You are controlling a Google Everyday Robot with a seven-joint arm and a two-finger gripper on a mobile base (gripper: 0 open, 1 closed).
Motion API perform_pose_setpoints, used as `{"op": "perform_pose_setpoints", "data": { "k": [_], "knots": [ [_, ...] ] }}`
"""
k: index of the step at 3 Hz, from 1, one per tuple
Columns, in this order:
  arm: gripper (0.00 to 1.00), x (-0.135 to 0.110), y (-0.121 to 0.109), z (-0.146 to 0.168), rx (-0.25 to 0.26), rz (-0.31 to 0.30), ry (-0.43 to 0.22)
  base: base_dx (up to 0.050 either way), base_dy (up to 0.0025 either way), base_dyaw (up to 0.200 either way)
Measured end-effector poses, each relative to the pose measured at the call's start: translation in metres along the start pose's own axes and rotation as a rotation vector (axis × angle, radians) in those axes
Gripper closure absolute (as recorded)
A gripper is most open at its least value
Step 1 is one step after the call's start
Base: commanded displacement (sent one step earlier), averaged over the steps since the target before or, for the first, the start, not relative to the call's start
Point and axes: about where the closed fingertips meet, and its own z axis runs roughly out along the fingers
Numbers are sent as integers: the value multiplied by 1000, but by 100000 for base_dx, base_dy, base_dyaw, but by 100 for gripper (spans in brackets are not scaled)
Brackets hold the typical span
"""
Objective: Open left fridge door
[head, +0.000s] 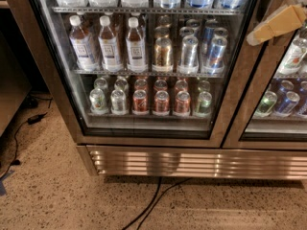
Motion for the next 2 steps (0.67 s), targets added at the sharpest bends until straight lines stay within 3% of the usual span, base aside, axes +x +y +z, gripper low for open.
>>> {"op": "perform_pose_setpoints", "data": {
  "k": [2],
  "knots": [
    [67,2,0,1,-13,-7,0,0,0,0]
  ]
}}
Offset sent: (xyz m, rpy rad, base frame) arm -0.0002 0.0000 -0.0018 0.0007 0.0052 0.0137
